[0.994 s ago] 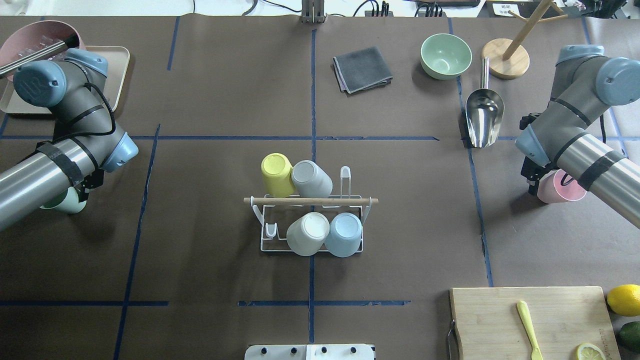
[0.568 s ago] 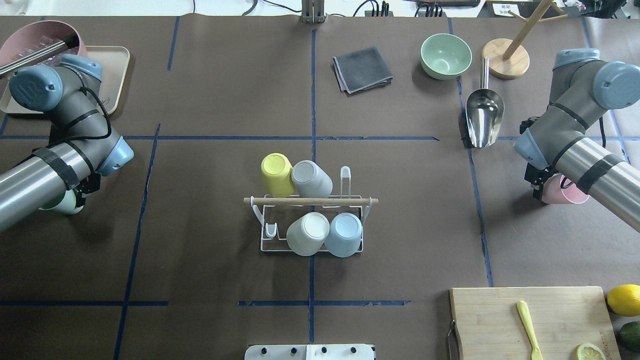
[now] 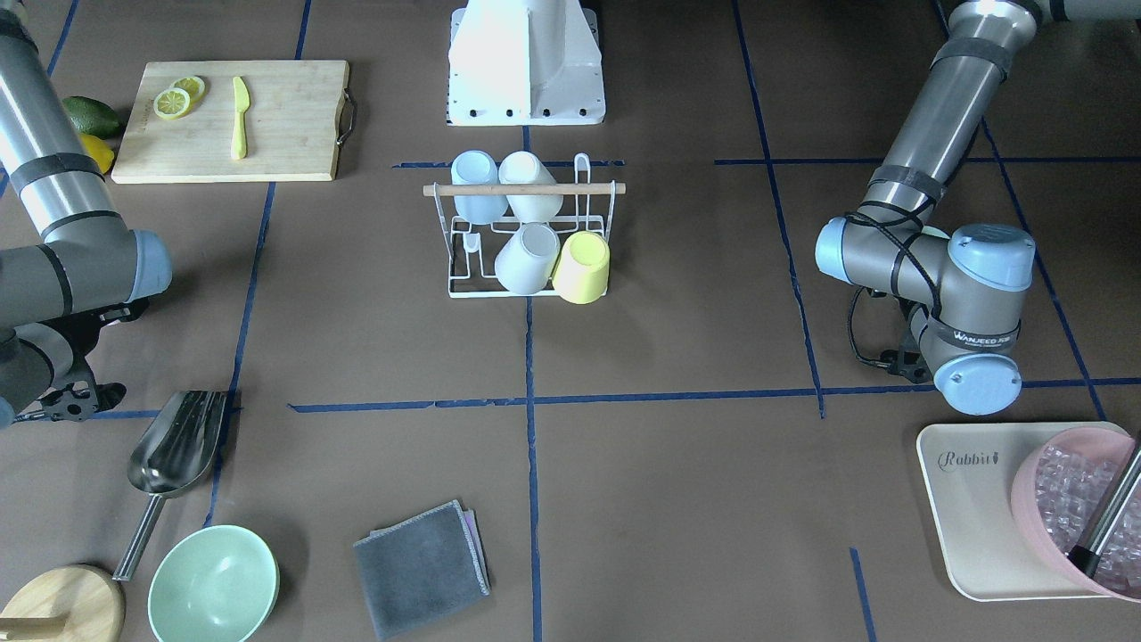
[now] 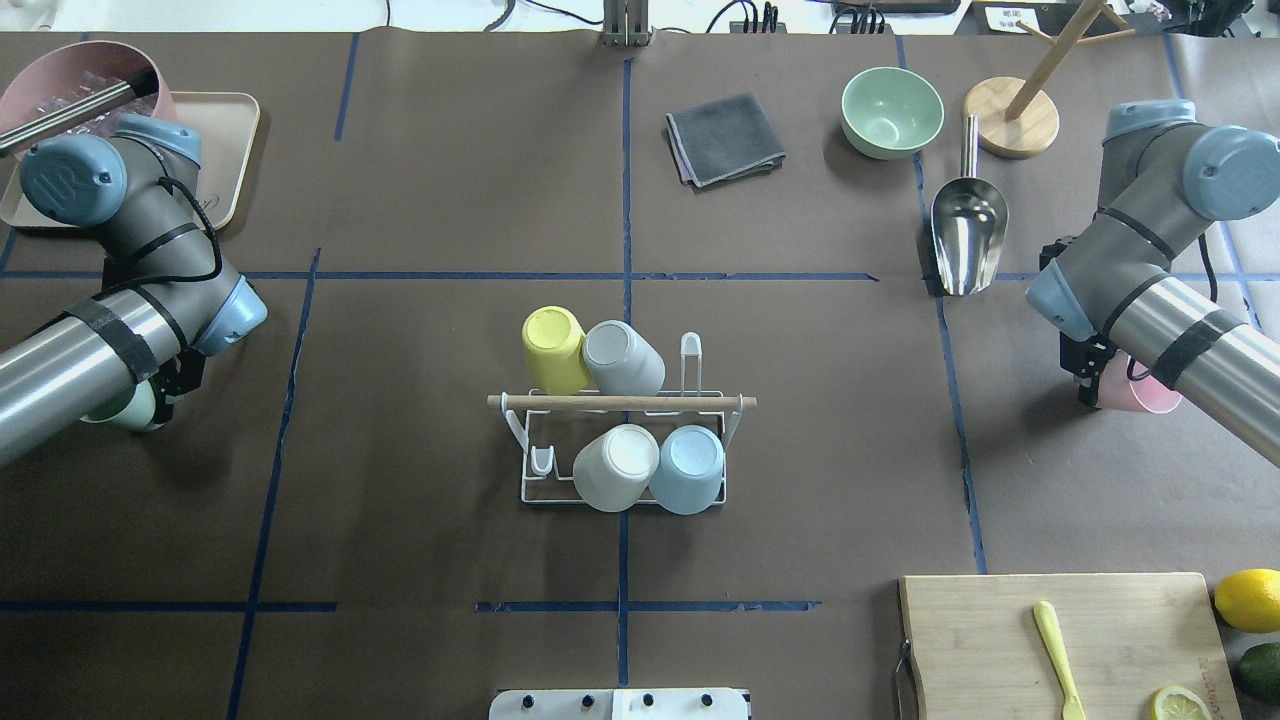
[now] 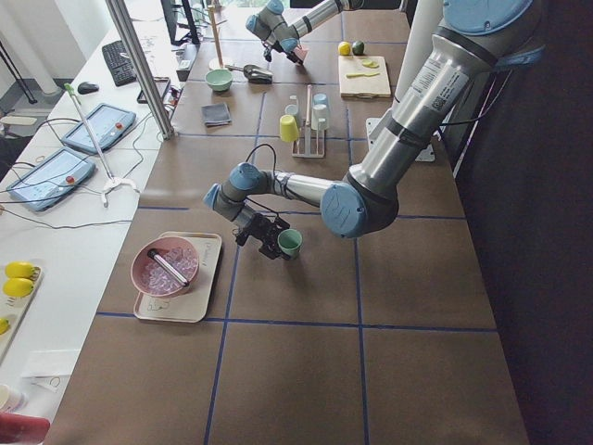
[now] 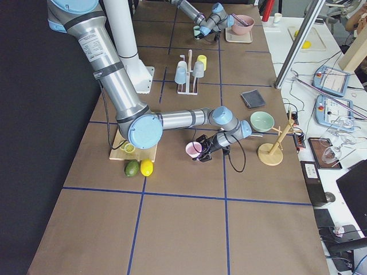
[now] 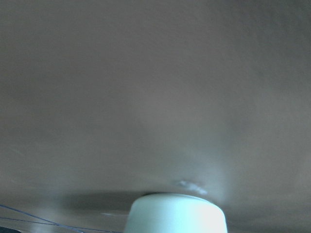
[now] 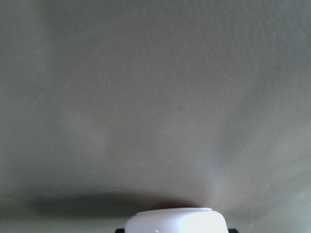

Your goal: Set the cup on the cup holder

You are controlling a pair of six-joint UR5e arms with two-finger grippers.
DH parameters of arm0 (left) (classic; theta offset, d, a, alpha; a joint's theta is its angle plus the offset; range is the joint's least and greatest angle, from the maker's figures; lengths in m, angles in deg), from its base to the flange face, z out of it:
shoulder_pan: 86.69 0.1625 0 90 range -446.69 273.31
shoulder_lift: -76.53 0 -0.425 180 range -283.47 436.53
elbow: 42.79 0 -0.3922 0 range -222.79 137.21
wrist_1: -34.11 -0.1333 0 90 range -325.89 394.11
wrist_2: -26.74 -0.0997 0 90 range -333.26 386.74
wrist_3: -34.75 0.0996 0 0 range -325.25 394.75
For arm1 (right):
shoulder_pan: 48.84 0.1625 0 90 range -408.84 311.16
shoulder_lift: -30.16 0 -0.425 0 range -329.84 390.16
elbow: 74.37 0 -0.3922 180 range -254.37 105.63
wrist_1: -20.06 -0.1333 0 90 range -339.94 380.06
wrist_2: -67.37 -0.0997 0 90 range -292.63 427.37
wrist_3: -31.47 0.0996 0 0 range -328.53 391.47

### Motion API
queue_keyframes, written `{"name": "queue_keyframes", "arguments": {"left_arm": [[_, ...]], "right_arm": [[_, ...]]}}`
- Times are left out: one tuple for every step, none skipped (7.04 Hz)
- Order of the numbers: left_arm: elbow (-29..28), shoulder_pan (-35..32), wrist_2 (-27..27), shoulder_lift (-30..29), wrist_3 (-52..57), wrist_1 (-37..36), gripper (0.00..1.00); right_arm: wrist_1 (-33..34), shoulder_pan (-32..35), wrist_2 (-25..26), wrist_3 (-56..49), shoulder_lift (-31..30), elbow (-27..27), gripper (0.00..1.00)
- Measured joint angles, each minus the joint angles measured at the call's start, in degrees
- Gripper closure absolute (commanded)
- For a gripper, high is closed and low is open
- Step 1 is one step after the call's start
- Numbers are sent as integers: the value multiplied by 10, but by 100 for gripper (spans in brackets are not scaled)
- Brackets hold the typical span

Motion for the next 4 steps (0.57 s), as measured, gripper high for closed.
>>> {"name": "queue_keyframes", "arguments": {"left_arm": [[3, 0, 7, 0, 0, -16, 93], [12, -2, 12, -1, 0, -35, 93], [34, -9, 14, -3, 0, -54, 93], [76, -18, 13, -2, -1, -65, 93]], "right_arm": [[1, 9, 8, 0, 5, 7, 100], [3, 26, 14, -1, 10, 24, 100], [4, 48, 18, -1, 12, 51, 100], [3, 75, 17, 0, 12, 82, 100]]}}
